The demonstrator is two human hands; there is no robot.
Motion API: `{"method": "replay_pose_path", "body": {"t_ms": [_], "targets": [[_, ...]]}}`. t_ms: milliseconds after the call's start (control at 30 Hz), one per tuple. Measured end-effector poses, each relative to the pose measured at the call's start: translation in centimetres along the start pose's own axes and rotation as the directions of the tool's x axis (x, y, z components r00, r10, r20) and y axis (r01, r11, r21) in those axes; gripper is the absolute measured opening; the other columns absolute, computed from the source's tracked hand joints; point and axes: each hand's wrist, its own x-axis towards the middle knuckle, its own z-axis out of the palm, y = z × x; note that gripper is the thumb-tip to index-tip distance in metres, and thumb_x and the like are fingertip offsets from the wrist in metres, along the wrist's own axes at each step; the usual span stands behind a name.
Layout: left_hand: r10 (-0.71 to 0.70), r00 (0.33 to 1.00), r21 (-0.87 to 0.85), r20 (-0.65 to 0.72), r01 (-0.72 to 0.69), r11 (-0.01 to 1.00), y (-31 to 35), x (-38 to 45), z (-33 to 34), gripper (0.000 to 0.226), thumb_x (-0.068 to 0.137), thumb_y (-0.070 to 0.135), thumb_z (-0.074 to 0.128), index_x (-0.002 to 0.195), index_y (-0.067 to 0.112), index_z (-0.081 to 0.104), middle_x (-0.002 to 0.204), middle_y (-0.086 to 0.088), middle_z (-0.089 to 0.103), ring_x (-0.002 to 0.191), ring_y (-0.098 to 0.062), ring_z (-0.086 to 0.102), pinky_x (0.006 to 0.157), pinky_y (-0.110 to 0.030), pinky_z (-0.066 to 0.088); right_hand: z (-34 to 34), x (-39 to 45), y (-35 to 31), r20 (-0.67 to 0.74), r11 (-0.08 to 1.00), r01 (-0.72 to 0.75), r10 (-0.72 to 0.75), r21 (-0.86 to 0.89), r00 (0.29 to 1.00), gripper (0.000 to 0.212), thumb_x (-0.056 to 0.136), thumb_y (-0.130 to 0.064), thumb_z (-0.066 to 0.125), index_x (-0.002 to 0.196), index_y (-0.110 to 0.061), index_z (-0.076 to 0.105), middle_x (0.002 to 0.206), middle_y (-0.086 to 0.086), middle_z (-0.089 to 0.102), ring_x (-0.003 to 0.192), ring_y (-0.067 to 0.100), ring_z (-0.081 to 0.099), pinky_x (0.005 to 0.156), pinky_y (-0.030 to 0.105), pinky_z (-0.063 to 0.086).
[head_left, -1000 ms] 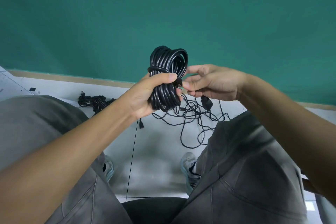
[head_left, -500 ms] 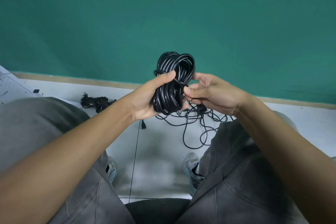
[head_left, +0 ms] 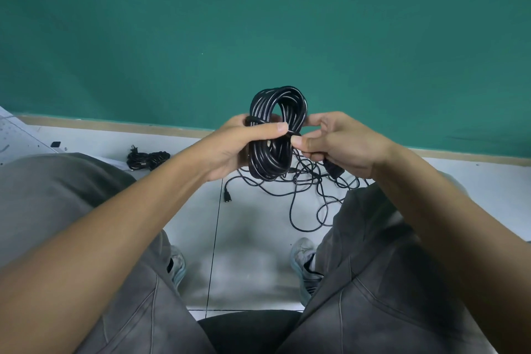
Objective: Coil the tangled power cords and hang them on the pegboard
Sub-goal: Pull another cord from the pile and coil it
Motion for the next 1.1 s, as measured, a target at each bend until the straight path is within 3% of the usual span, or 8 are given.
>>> {"method": "replay_pose_path", "body": {"t_ms": [167, 300, 400, 533, 667, 833, 967, 1100], "targets": [[0.042, 0.992, -0.207, 0.118, -0.017, 0.978, -0.6, -0.4, 0.9, 0.064, 0.078, 0.019, 0.081, 0.134, -0.004, 0.060, 0.129, -0.029, 0.066, 0.110, -0.044, 0.069, 0.093, -0.044, 0.059, -0.7, -0.8, -1.1, 0.137, 0.998, 0.056, -0.055, -0.003, 0.989, 0.026, 0.099, 0.000, 0.059, 0.124, 0.000, 0.066, 0.077, 0.001, 0.070, 0.064, 0.009, 0.053, 0.069, 0.015, 0.047], [0.056, 0.981, -0.226, 0.184, -0.014, 0.974, 0.1, -0.7, 0.9, 0.062, 0.063, 0.030, 0.098, 0.116, 0.008, 0.074, 0.117, -0.021, 0.073, 0.101, -0.038, 0.074, 0.087, -0.043, 0.060, -1.5, -0.8, -1.1, 0.132, 0.989, 0.098, -0.084, -0.107, 0.988, 0.028, 0.096, -0.001, 0.063, 0.123, 0.007, 0.065, 0.082, 0.013, 0.069, 0.068, 0.013, 0.055, 0.073, 0.019, 0.049], [0.064, 0.992, -0.169, 0.111, -0.045, 0.985, 0.2, -0.9, 1.0, 0.046, 0.076, 0.026, 0.083, 0.117, 0.010, 0.072, 0.117, -0.019, 0.073, 0.099, -0.032, 0.074, 0.084, -0.041, 0.061, -1.5, -0.6, -1.1, 0.106, 0.978, 0.138, -0.122, -0.157, 0.987, 0.026, 0.094, 0.000, 0.066, 0.119, 0.004, 0.069, 0.077, 0.003, 0.072, 0.063, 0.008, 0.055, 0.066, 0.017, 0.048], [0.061, 0.998, -0.235, 0.032, -0.052, 0.971, 0.7, -0.8, 1.3, 0.043, 0.082, 0.024, 0.067, 0.121, 0.006, 0.068, 0.116, -0.011, 0.075, 0.095, -0.027, 0.075, 0.082, -0.038, 0.062, -1.5, 0.0, -1.8, 0.005, 0.975, 0.184, -0.185, -0.124, 0.983, 0.022, 0.091, 0.000, 0.071, 0.113, -0.001, 0.070, 0.066, -0.002, 0.072, 0.054, 0.004, 0.052, 0.058, 0.013, 0.044], [0.026, 1.000, -0.296, -0.016, -0.030, 0.955, 0.8, -0.9, 1.4, 0.044, 0.081, 0.029, 0.064, 0.118, 0.007, 0.070, 0.119, -0.013, 0.073, 0.101, -0.031, 0.072, 0.093, -0.045, 0.060, -1.8, 0.2, -2.0, 0.019, 0.974, 0.177, -0.176, -0.141, 0.984, 0.023, 0.091, -0.004, 0.071, 0.110, -0.017, 0.071, 0.064, -0.007, 0.072, 0.054, 0.004, 0.048, 0.058, 0.012, 0.043], [0.003, 1.000, -0.260, 0.024, 0.004, 0.966, 0.5, -1.2, 1.4, 0.044, 0.082, 0.026, 0.062, 0.119, 0.005, 0.071, 0.115, -0.011, 0.074, 0.103, -0.028, 0.073, 0.089, -0.039, 0.061, -1.9, 0.0, -1.3, 0.028, 0.983, 0.158, -0.156, -0.096, 0.987, 0.020, 0.090, -0.001, 0.071, 0.110, -0.002, 0.071, 0.075, 0.003, 0.077, 0.057, 0.005, 0.052, 0.065, 0.015, 0.047], [0.030, 0.999, -0.226, 0.042, -0.019, 0.974, 0.4, -1.2, 1.5, 0.036, 0.080, 0.025, 0.060, 0.107, 0.008, 0.078, 0.105, -0.010, 0.075, 0.093, -0.024, 0.074, 0.083, -0.036, 0.060, -1.9, -0.5, -1.1, 0.002, 0.977, 0.177, -0.178, -0.117, 0.984, 0.020, 0.090, -0.002, 0.072, 0.106, -0.014, 0.074, 0.077, -0.001, 0.078, 0.059, 0.001, 0.053, 0.061, 0.012, 0.047], [0.095, 0.995, -0.159, 0.019, -0.091, 0.983, 0.7, -1.0, 1.7, 0.038, 0.081, 0.021, 0.061, 0.115, 0.007, 0.071, 0.105, -0.009, 0.075, 0.089, -0.023, 0.073, 0.080, -0.036, 0.061, -2.4, -0.5, -0.8, -0.073, 0.978, 0.166, -0.176, -0.128, 0.982, 0.028, 0.092, 0.002, 0.069, 0.118, -0.007, 0.069, 0.067, -0.009, 0.075, 0.049, -0.001, 0.048, 0.052, 0.006, 0.040]]}}
